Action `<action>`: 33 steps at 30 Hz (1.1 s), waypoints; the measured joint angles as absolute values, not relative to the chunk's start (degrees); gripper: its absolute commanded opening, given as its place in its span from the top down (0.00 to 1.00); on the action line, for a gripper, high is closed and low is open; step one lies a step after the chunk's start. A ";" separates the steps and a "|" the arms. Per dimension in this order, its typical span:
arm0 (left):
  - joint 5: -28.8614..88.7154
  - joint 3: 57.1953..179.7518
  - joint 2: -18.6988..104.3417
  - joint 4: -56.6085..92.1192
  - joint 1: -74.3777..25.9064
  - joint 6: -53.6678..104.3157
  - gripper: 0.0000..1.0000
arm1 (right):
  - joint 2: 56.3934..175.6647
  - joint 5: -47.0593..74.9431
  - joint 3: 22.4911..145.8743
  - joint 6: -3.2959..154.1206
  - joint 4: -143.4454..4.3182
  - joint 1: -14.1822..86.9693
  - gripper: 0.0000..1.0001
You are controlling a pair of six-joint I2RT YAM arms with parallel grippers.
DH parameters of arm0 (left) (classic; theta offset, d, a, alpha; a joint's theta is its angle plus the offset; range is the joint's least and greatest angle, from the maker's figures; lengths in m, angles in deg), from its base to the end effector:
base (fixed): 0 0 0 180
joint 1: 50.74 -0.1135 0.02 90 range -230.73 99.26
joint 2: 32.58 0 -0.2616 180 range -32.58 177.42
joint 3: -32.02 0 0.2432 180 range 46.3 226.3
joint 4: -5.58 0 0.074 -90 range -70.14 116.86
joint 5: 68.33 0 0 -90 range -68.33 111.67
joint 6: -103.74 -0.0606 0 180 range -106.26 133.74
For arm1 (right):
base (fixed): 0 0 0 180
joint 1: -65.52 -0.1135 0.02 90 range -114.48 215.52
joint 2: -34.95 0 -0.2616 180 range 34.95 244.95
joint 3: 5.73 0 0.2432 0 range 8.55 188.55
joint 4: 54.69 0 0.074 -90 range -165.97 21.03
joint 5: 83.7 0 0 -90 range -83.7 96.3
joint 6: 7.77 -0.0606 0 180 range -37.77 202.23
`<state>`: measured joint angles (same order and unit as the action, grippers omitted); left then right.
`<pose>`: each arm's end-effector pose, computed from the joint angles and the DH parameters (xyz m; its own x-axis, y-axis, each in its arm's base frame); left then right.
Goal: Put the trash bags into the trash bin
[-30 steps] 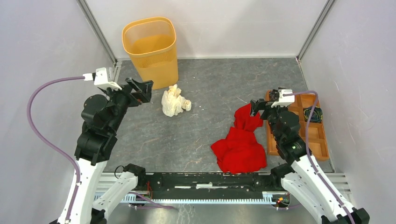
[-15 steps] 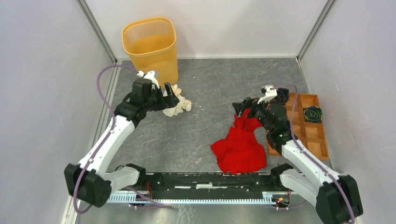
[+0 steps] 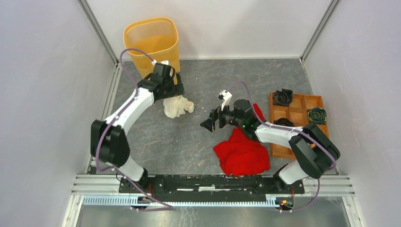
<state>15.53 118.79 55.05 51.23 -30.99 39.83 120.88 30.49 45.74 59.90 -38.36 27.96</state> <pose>0.3267 -0.1104 0.2738 -0.7305 -0.2023 -0.6522 -0.0608 0.9706 -0.2330 0.2424 0.2177 0.1966 -0.5567 0.0091 -0.8306 -0.7062 0.5214 0.4790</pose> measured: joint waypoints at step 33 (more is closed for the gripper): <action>50.83 104.06 36.28 18.56 -29.28 34.28 0.98 | 99.57 20.21 29.61 61.04 -20.61 31.83 0.02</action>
<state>50.83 104.06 36.28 18.56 -29.28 34.28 99.57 20.21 29.61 61.04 -20.61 31.83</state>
